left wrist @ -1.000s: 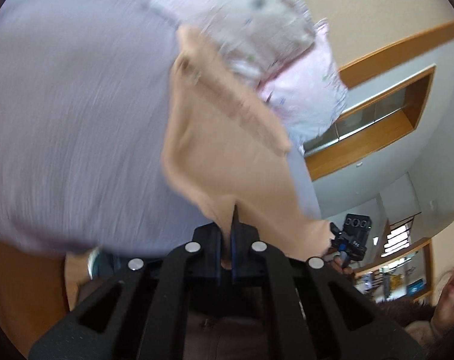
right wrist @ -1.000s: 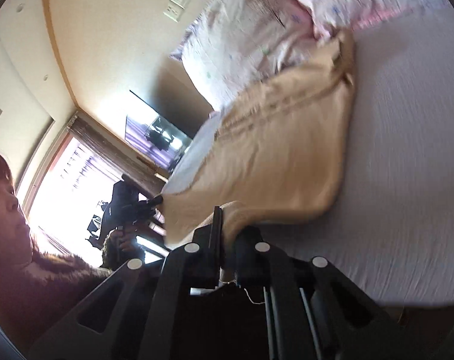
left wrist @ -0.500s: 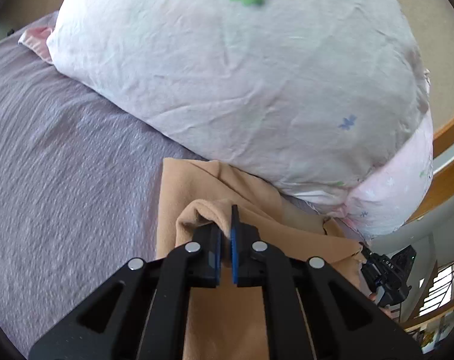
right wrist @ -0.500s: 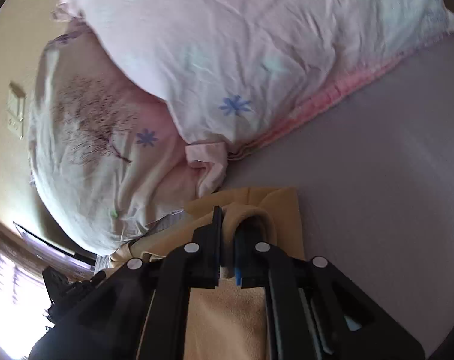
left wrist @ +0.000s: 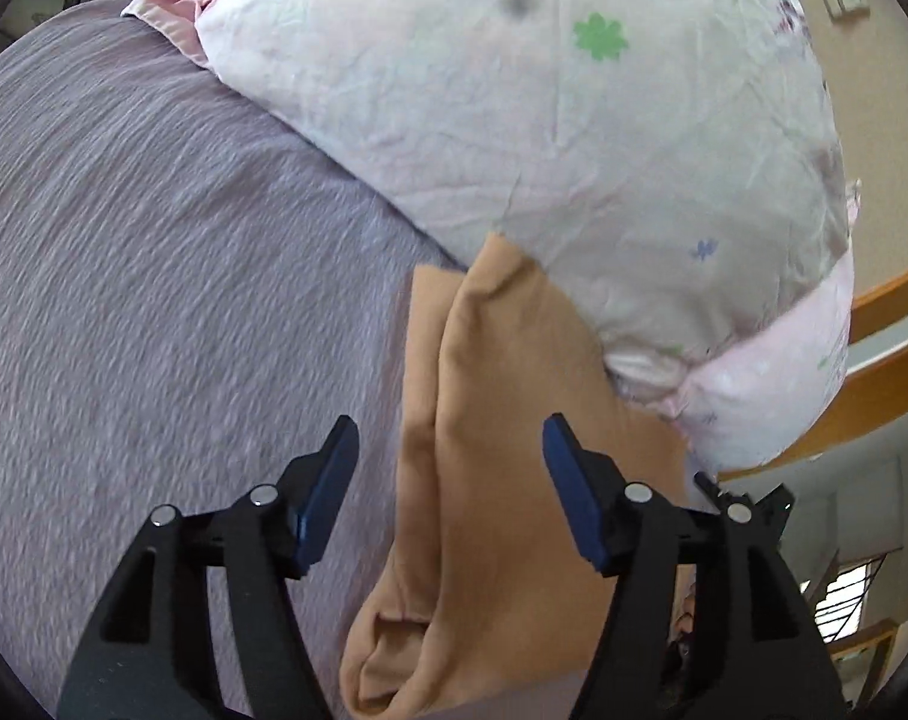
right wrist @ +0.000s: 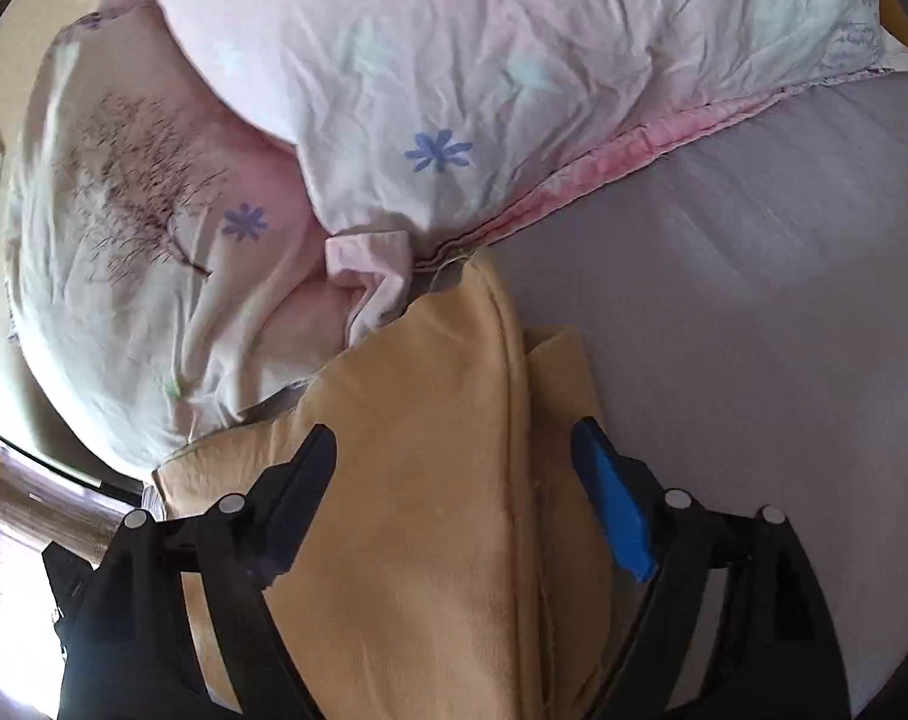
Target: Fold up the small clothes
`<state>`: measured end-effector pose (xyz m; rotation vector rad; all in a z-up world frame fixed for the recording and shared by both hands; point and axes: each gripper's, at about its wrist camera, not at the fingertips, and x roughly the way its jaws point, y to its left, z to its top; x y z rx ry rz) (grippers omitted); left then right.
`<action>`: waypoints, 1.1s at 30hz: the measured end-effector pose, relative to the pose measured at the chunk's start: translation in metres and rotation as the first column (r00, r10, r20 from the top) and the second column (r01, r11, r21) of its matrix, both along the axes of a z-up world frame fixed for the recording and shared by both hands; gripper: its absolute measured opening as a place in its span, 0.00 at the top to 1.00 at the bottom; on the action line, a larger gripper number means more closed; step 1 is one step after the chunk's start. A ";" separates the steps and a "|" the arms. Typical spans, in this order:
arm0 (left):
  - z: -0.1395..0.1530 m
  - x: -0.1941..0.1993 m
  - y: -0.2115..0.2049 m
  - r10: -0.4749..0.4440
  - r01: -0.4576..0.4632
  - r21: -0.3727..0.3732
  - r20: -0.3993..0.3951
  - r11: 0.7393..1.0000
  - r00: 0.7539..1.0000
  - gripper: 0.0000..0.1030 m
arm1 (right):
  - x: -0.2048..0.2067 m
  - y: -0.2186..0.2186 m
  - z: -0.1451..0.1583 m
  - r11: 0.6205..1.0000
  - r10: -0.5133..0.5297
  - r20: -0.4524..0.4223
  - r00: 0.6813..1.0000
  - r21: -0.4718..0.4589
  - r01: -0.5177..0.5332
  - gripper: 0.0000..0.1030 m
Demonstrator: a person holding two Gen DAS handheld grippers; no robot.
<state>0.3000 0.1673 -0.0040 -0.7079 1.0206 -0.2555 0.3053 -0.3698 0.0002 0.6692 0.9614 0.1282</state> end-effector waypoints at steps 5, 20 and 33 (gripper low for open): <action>-0.010 -0.016 -0.022 -0.065 0.067 0.101 -0.021 0.993 0.998 0.39 | -0.044 -0.010 0.015 0.993 0.003 0.143 0.990 0.118 -0.020 0.13; 0.105 -0.007 -0.193 -0.303 0.314 -0.015 0.225 0.949 0.926 0.91 | -0.051 -0.044 0.023 0.960 -0.157 0.219 0.963 0.261 0.097 0.12; 0.073 -0.026 -0.315 -0.568 0.581 0.038 0.274 0.813 0.776 0.51 | -0.053 -0.061 0.033 0.989 -0.017 0.213 0.977 0.148 -0.015 0.26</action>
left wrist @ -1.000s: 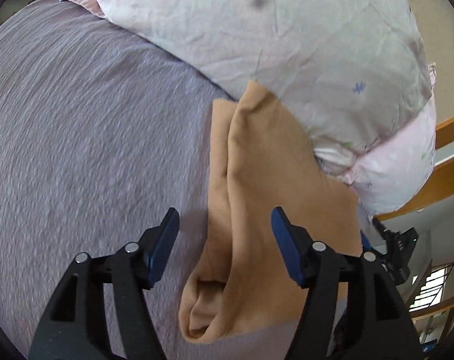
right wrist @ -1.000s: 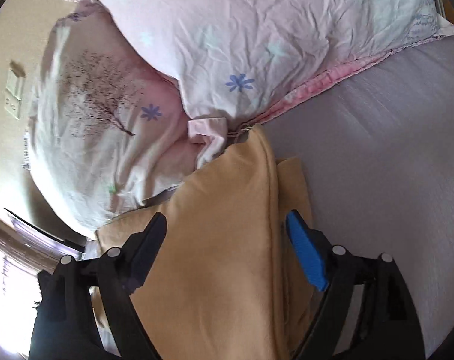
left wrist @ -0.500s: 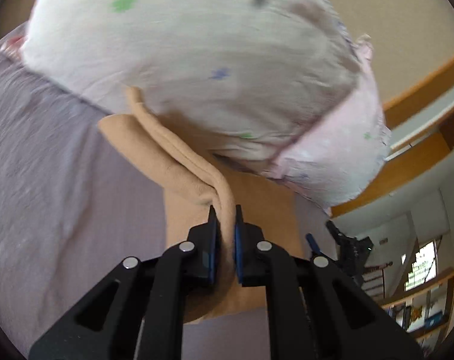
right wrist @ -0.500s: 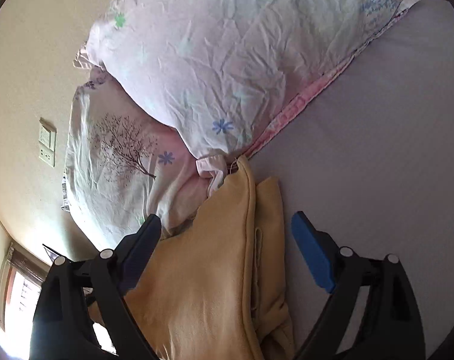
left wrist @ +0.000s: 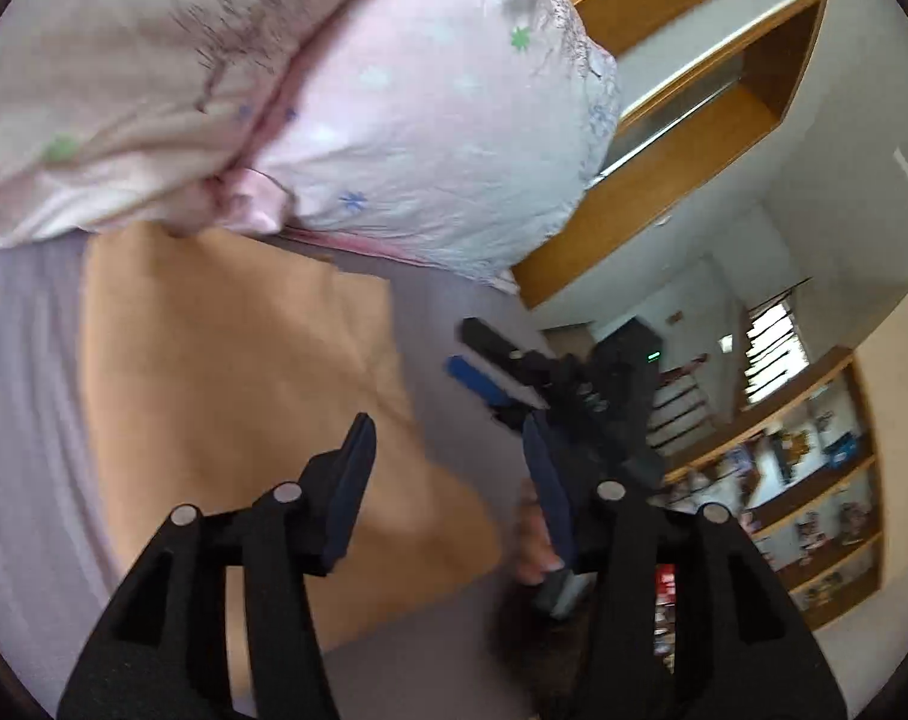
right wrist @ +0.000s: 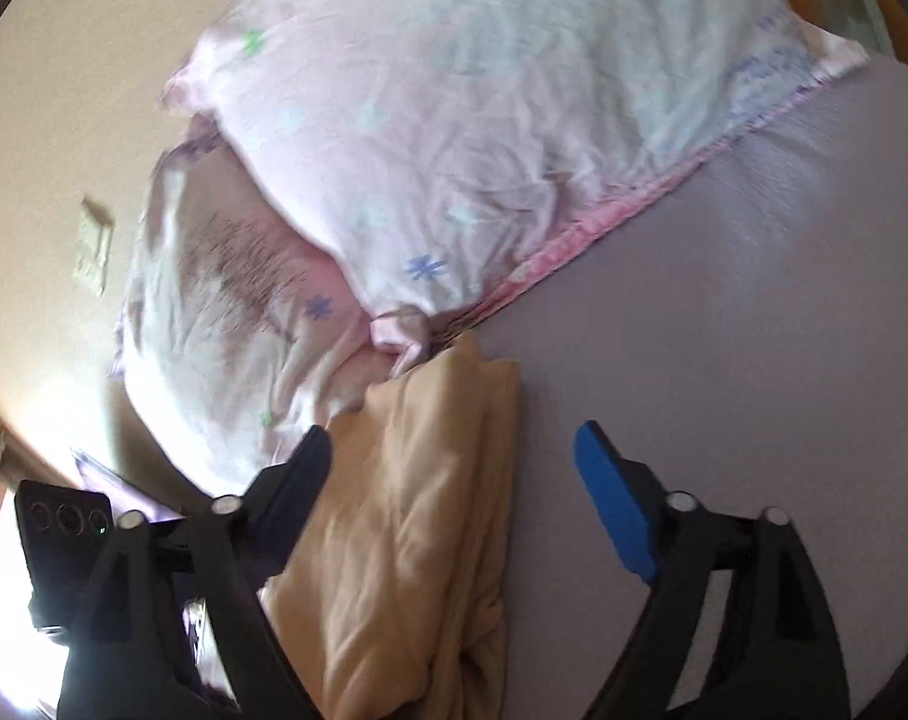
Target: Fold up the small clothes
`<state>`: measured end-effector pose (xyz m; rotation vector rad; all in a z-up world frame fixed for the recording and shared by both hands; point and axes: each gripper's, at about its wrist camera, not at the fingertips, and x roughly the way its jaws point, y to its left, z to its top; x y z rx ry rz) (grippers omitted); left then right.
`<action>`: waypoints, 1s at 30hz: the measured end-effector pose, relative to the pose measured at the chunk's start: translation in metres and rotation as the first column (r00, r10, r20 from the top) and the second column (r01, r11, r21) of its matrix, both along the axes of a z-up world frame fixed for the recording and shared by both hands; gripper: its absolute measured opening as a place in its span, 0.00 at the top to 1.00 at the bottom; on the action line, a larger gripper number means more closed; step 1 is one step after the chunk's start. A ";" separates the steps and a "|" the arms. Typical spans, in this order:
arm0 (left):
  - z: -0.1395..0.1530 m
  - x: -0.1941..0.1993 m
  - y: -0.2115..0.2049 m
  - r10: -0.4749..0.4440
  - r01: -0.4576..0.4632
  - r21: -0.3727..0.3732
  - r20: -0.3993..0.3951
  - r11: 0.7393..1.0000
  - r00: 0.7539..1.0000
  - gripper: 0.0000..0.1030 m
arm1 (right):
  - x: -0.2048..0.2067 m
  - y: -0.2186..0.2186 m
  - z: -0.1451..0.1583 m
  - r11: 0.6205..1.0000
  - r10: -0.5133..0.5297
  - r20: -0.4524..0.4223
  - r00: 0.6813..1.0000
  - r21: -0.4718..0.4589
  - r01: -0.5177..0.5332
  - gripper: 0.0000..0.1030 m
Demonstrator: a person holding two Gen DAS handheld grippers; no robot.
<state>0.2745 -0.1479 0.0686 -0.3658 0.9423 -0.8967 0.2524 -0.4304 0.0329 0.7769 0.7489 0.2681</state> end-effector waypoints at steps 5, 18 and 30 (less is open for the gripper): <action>-0.019 -0.021 0.031 0.070 -0.087 0.234 0.081 0.968 0.994 0.41 | 0.022 0.026 -0.009 0.988 0.116 -0.152 0.982 -0.081 -0.129 0.29; -0.089 0.034 0.080 0.192 -0.181 0.066 -0.229 0.981 0.954 0.67 | 0.015 0.061 -0.042 0.964 0.266 -0.220 0.939 0.040 -0.263 0.67; -0.026 -0.077 0.194 0.322 -0.325 0.172 0.049 0.930 0.946 0.60 | -0.041 0.146 0.019 0.948 0.315 -0.038 0.948 -0.041 -0.317 0.53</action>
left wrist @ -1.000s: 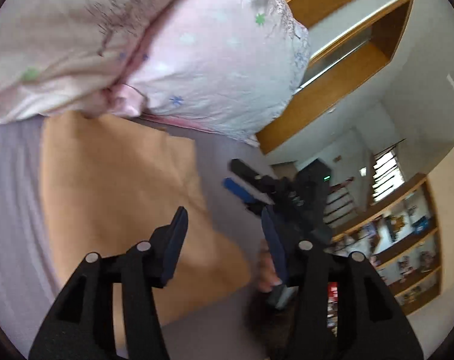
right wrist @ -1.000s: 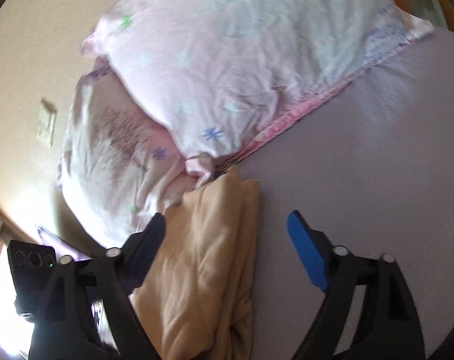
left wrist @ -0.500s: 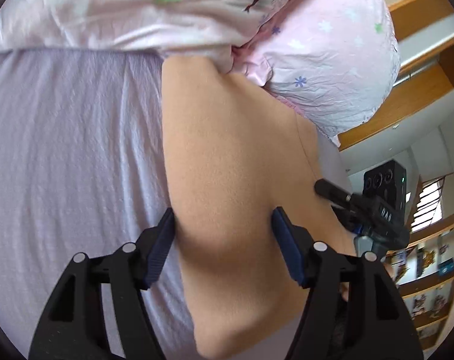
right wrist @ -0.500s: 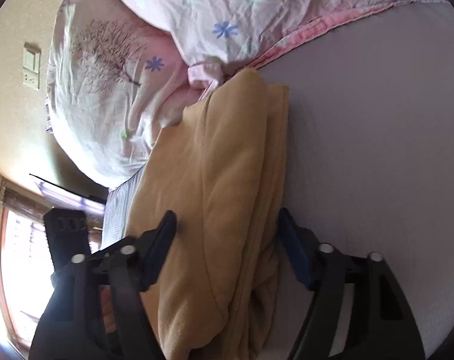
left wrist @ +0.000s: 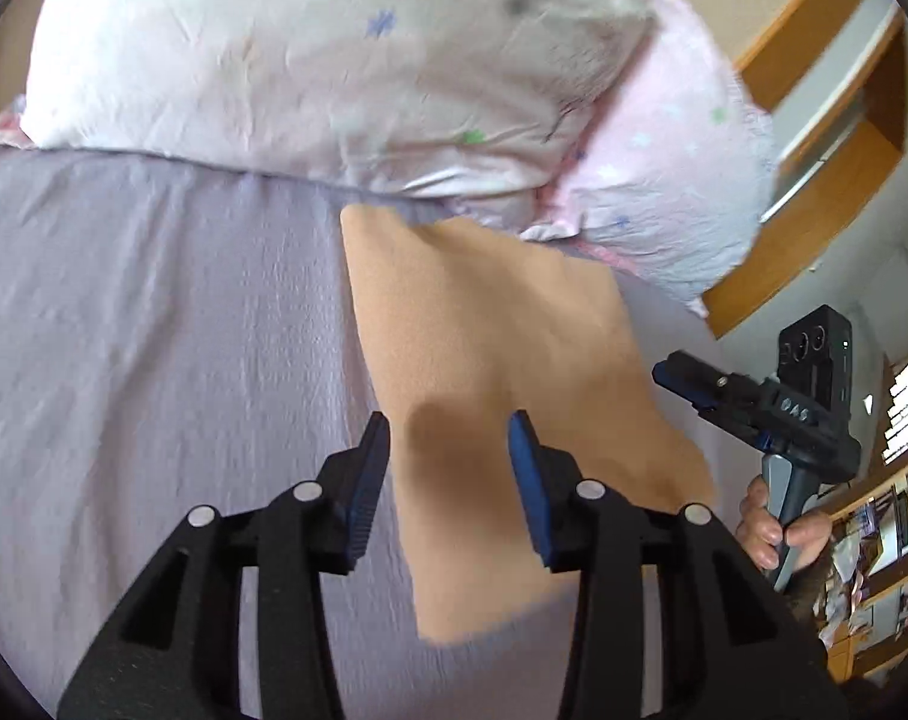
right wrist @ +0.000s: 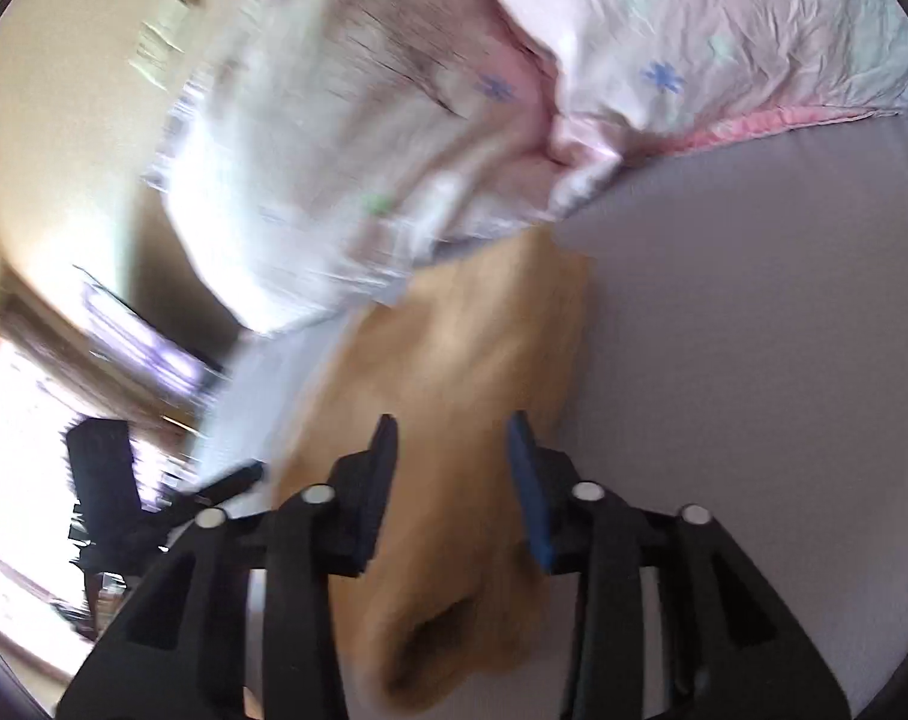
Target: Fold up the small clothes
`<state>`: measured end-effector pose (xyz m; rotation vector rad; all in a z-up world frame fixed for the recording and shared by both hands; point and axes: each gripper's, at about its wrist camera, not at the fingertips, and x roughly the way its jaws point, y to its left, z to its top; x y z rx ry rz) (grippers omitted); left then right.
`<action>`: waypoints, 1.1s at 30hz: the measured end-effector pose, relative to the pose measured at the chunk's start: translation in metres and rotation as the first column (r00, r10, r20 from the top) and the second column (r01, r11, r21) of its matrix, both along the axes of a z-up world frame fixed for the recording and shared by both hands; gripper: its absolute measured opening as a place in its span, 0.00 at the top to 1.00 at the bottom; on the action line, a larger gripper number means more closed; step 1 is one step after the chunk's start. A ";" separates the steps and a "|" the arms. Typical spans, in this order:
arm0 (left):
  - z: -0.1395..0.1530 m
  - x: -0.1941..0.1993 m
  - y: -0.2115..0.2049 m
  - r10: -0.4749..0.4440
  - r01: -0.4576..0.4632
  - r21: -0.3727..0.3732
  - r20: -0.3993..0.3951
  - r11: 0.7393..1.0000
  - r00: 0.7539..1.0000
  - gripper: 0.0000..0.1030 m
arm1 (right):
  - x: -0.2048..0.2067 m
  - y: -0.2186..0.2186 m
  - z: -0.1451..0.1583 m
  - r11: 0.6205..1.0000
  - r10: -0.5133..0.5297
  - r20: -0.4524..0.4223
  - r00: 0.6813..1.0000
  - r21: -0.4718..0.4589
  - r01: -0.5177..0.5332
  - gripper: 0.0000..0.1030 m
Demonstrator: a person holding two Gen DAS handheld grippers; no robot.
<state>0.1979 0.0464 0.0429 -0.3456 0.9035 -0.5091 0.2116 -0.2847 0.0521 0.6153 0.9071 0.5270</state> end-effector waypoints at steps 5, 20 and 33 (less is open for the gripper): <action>0.018 -0.050 -0.022 -0.116 0.121 -0.088 0.058 0.989 0.992 0.44 | -0.047 0.026 0.003 0.951 0.179 0.005 0.984 0.256 -0.174 0.38; -0.004 -0.099 -0.045 0.068 -0.095 0.341 0.091 0.935 0.994 0.02 | -0.119 0.034 -0.002 0.948 -0.022 0.049 0.999 -0.317 0.037 0.01; -0.046 -0.090 -0.059 0.105 -0.085 0.522 -0.009 0.849 0.994 0.02 | -0.124 0.074 -0.047 0.783 -0.045 0.022 0.999 -0.620 0.049 0.01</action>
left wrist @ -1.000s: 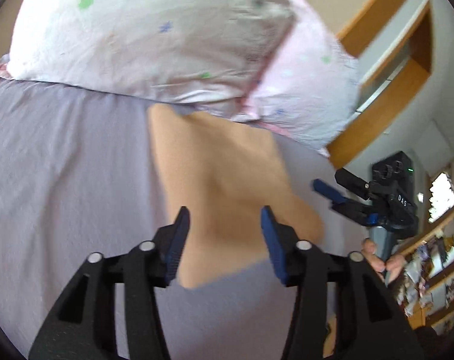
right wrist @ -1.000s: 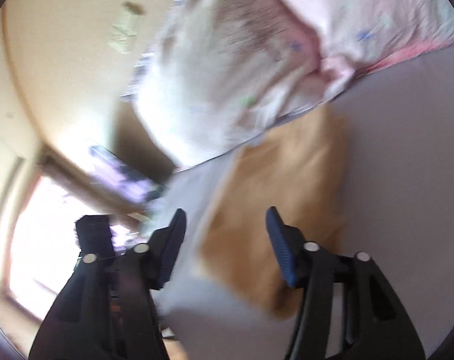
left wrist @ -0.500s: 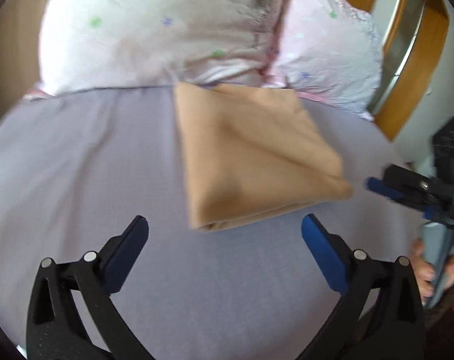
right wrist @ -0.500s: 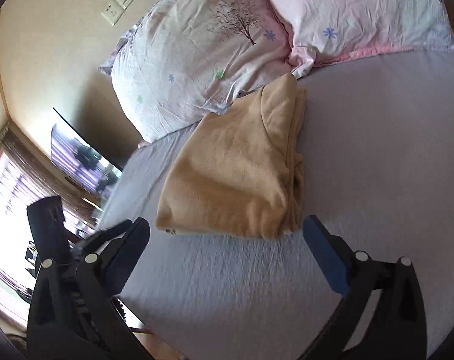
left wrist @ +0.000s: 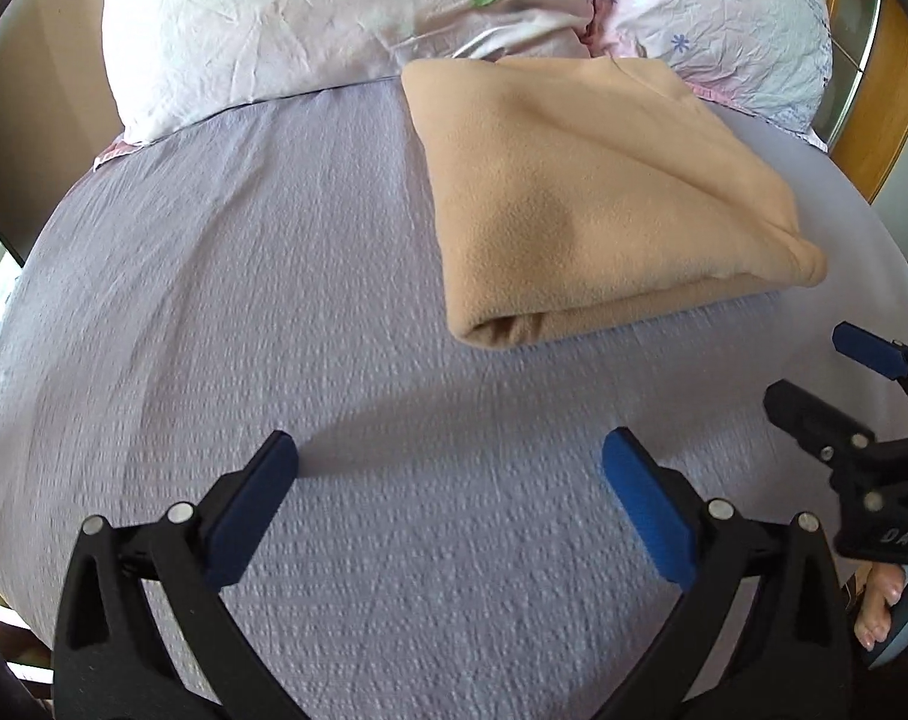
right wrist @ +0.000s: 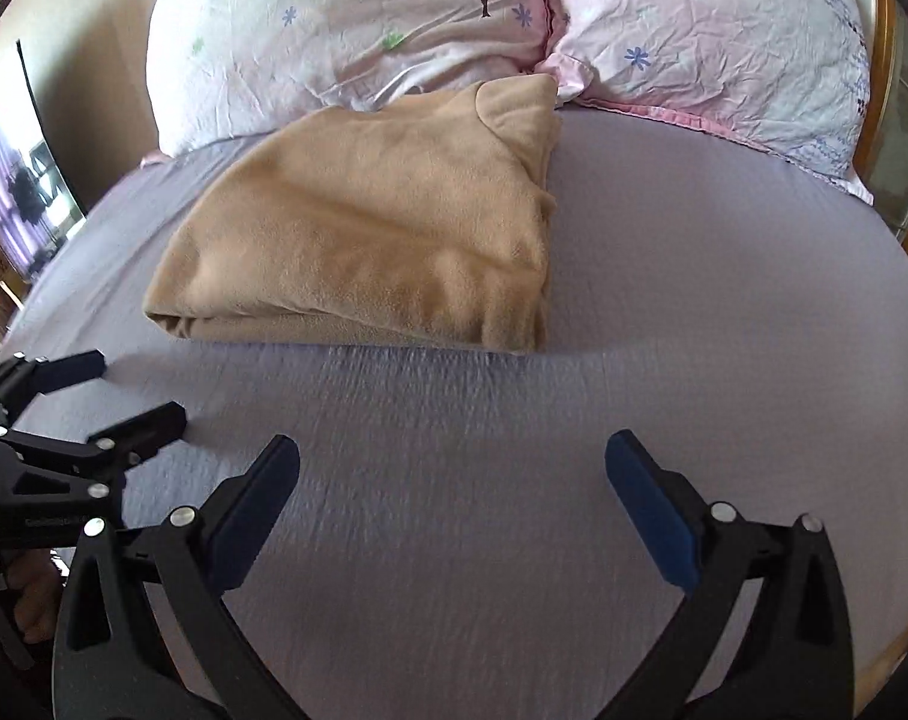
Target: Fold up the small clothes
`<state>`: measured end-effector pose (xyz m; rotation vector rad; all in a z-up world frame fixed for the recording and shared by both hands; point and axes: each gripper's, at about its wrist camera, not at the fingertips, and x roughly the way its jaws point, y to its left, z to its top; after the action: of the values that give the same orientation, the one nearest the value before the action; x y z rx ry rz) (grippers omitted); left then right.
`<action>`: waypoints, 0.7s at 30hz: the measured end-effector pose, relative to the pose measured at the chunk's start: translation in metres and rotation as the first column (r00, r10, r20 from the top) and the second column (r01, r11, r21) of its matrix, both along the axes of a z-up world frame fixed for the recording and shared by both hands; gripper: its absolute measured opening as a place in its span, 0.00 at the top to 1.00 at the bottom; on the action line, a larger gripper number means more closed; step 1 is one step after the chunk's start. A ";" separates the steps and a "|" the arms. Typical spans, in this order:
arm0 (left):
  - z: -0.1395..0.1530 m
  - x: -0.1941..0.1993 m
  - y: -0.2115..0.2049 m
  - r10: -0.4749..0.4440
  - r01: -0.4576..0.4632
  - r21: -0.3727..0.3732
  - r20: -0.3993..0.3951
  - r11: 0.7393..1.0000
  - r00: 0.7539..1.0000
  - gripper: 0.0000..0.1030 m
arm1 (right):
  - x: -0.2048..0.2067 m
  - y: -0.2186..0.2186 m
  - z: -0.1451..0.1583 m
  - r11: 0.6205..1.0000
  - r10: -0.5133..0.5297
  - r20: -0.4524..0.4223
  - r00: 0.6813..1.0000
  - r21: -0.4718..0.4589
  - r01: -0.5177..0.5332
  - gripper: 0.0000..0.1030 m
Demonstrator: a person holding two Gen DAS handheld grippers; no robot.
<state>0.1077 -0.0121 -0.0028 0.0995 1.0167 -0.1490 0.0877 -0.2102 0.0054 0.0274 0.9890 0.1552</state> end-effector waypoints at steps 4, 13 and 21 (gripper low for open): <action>0.001 -0.001 0.000 0.012 -0.012 0.000 -0.002 1.000 1.000 0.02 | -0.004 0.004 -0.004 0.998 -0.003 0.002 1.000 -0.055 0.003 0.01; 0.001 0.000 0.001 0.013 -0.013 -0.001 -0.010 1.000 1.000 0.02 | -0.006 0.003 -0.004 0.998 -0.011 0.000 1.000 -0.056 0.011 0.01; 0.001 -0.001 0.000 0.014 -0.014 0.002 0.000 1.000 1.000 0.02 | -0.006 0.004 -0.005 0.998 -0.016 0.000 1.000 -0.056 0.016 0.01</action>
<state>0.1071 -0.0123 -0.0021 0.0940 1.0177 -0.1356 0.0816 -0.2061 0.0009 -0.0157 0.9928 0.1130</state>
